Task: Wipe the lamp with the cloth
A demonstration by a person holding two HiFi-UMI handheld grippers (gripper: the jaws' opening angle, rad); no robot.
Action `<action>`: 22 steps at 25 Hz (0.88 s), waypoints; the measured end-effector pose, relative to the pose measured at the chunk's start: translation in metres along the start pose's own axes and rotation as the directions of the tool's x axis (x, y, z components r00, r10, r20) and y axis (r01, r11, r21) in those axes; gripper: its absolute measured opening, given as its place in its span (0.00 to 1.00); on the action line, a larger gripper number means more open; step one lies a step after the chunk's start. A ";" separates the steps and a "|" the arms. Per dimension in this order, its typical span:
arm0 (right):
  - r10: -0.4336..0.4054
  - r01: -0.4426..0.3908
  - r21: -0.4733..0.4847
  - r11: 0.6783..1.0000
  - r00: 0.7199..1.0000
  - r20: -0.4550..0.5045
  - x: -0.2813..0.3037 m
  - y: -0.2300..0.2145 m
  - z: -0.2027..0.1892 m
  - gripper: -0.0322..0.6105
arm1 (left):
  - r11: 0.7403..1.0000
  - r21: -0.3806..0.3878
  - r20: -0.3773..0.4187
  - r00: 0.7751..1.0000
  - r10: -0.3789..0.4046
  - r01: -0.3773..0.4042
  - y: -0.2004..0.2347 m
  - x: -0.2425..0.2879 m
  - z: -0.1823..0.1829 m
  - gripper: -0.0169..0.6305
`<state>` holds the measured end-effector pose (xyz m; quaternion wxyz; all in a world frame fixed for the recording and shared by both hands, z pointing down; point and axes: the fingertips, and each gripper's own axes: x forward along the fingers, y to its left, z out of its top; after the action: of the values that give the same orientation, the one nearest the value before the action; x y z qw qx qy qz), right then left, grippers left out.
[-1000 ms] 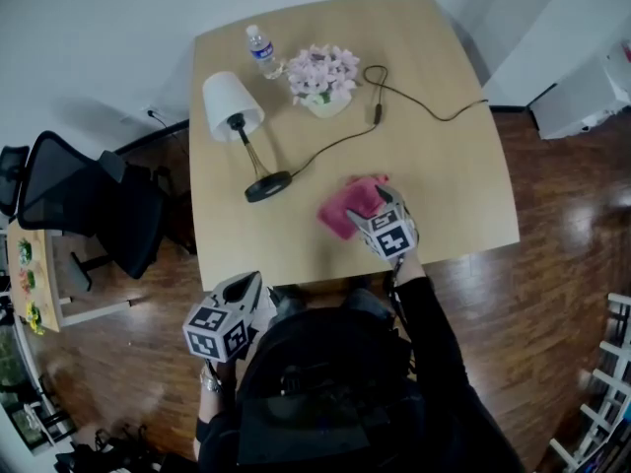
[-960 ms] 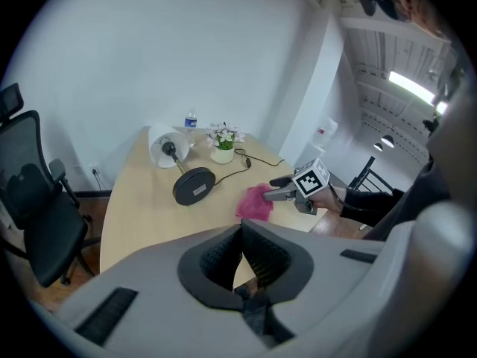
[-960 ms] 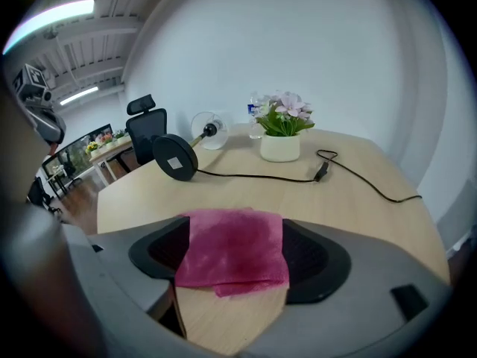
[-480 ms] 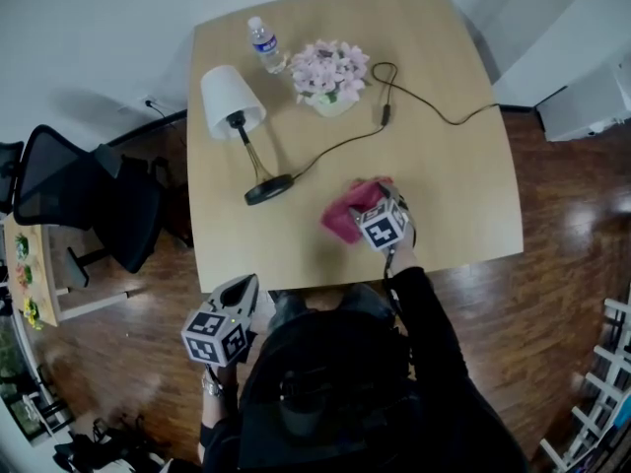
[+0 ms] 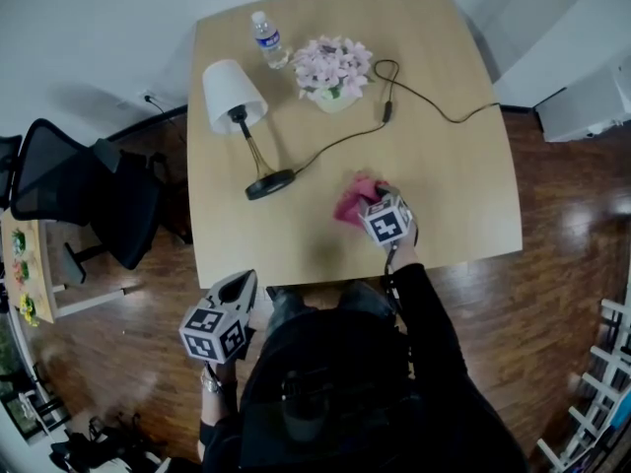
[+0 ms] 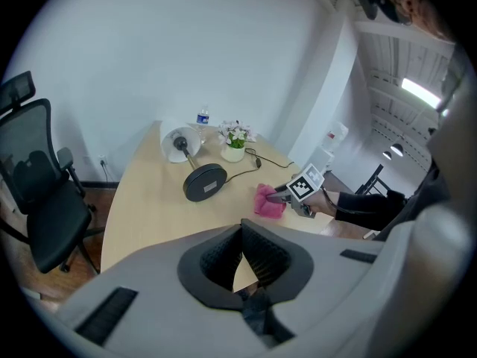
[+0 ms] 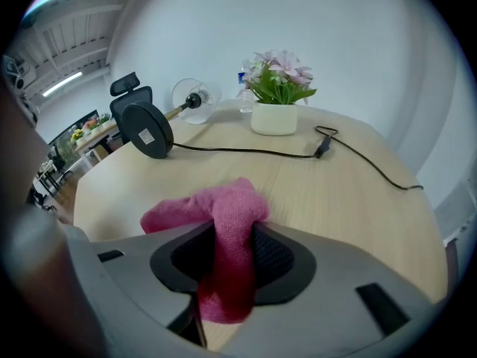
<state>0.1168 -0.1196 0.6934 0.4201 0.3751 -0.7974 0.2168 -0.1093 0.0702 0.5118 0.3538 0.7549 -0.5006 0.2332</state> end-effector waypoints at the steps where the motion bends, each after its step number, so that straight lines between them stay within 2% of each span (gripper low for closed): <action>1: 0.005 -0.005 0.021 1.000 1.000 0.003 -0.003 0.000 0.000 0.26 | 1.000 0.004 0.005 1.000 -0.005 0.005 0.000 -0.001 0.000 0.03; 8: 0.020 -0.036 0.132 0.991 0.993 0.117 -0.057 0.011 0.022 0.21 | 0.999 0.028 0.041 0.999 -0.033 0.032 0.001 -0.008 0.004 0.03; 14: 0.047 -0.080 0.145 0.986 0.975 0.216 -0.122 0.044 0.043 0.20 | 0.996 0.068 0.072 0.995 -0.065 0.060 0.003 -0.011 0.010 0.03; 18: 0.049 -0.088 0.144 0.986 0.965 0.257 -0.155 0.071 0.043 0.20 | 0.993 0.091 0.090 0.992 -0.090 0.081 0.009 -0.010 0.014 0.03; 22: 0.059 -0.114 0.189 0.975 0.961 0.271 -0.170 0.099 0.029 0.20 | 0.992 0.083 0.083 0.991 -0.104 0.097 0.018 -0.008 0.012 0.03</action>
<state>0.0876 -0.0063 0.5328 0.2600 0.4060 -0.8355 0.2635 -0.1286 0.0614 0.5036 0.3128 0.8020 -0.4672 0.2018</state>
